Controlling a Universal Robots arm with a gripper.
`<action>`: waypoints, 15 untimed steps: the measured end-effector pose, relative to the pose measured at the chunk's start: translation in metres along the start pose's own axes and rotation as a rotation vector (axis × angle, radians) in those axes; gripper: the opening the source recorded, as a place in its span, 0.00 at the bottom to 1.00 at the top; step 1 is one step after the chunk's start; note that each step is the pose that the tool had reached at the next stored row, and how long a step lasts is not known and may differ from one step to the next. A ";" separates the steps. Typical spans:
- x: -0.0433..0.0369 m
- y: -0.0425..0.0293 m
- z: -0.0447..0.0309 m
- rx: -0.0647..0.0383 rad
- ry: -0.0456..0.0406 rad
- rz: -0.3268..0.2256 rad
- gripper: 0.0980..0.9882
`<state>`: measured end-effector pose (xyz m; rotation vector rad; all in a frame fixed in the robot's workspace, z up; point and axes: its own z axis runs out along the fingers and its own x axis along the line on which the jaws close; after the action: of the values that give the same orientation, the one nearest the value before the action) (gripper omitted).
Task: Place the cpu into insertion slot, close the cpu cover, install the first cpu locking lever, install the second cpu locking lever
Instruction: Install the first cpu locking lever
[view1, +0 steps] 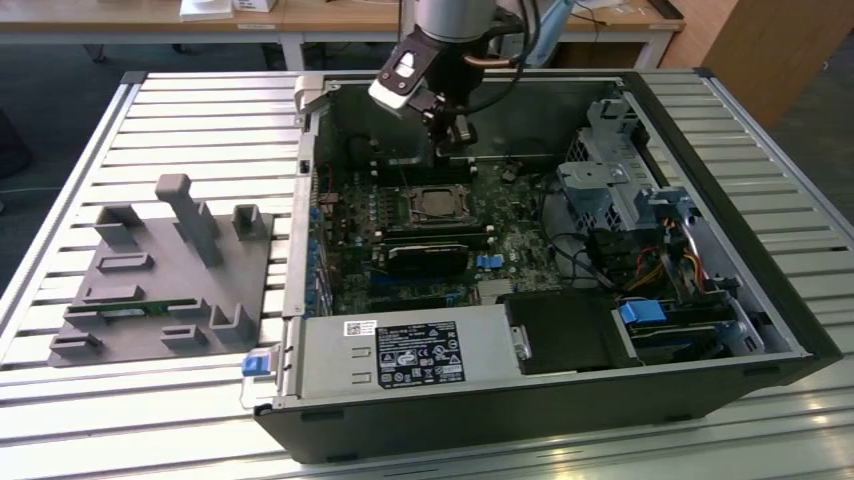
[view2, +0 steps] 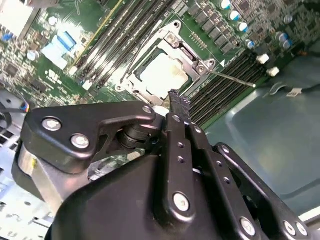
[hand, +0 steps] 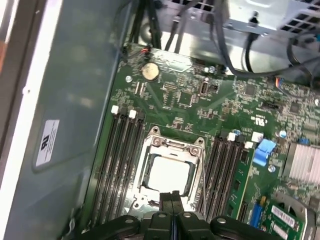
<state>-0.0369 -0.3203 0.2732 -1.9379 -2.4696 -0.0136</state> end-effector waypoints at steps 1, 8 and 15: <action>0.0000 0.0000 0.0000 0.000 0.0001 -0.014 0.01; 0.0001 -0.0004 0.0002 0.001 -0.0004 -0.128 0.01; 0.0006 -0.0025 0.0004 0.002 -0.0013 -0.194 0.01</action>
<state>-0.0395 -0.3203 0.2728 -1.6902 -2.6460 -0.0101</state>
